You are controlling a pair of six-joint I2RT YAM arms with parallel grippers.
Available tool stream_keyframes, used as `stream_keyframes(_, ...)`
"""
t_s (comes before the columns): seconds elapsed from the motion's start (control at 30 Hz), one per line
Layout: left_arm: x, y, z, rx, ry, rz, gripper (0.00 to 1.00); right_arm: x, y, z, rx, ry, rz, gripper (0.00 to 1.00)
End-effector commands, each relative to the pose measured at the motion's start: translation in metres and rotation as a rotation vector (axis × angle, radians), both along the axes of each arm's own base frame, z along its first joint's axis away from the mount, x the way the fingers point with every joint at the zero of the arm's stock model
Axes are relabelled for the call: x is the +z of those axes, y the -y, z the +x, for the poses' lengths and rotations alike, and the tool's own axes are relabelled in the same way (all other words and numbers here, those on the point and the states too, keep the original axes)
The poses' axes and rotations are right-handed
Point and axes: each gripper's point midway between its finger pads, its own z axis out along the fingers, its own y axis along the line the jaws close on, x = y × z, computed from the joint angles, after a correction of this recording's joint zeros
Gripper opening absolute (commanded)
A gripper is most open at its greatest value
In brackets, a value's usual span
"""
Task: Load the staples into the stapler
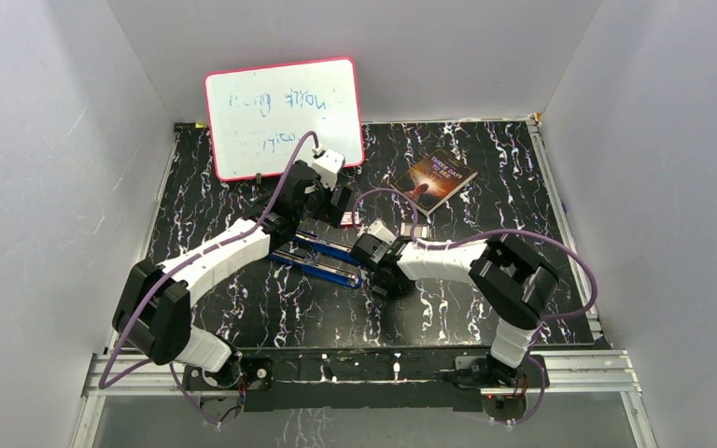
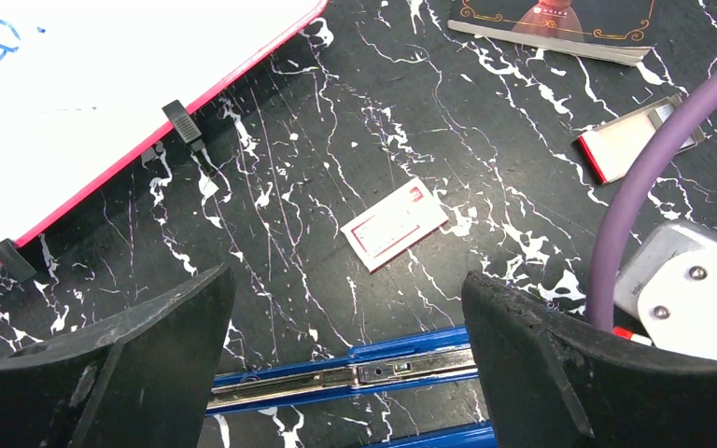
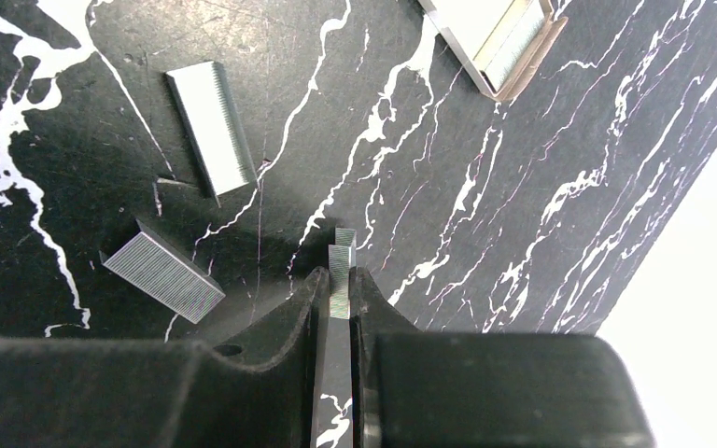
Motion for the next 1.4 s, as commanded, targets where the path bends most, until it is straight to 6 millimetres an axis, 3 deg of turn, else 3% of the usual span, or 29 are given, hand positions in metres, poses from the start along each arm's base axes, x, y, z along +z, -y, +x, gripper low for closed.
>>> stream_keyframes(0.0, 0.023, -0.003, 0.001, 0.006, 0.06, -0.02, 0.91, -0.006, -0.004, 0.001, -0.002, 0.003, -0.016, 0.2)
stream_keyframes(0.4, 0.024, -0.004, 0.0, 0.006, 0.061, -0.014, 0.91, -0.012, -0.01, -0.005, 0.019, -0.02, -0.035, 0.35)
stream_keyframes(0.9, 0.023, -0.004, 0.0, 0.004, 0.061, -0.01, 0.91, -0.005, -0.015, -0.006, 0.006, -0.001, 0.013, 0.36)
stream_keyframes(1.17, 0.028, -0.007, 0.0, 0.02, 0.075, -0.016, 0.91, 0.051, -0.038, 0.008, -0.027, 0.124, 0.342, 0.39)
stream_keyframes(1.27, 0.028, -0.007, 0.0, 0.019, 0.072, -0.017, 0.91, 0.061, -0.042, 0.011, -0.03, 0.109, 0.502, 0.39)
stream_keyframes(1.37, 0.027, -0.006, 0.0, 0.016, 0.069, -0.017, 0.91, 0.057, -0.05, 0.009, -0.001, 0.005, 0.675, 0.43)
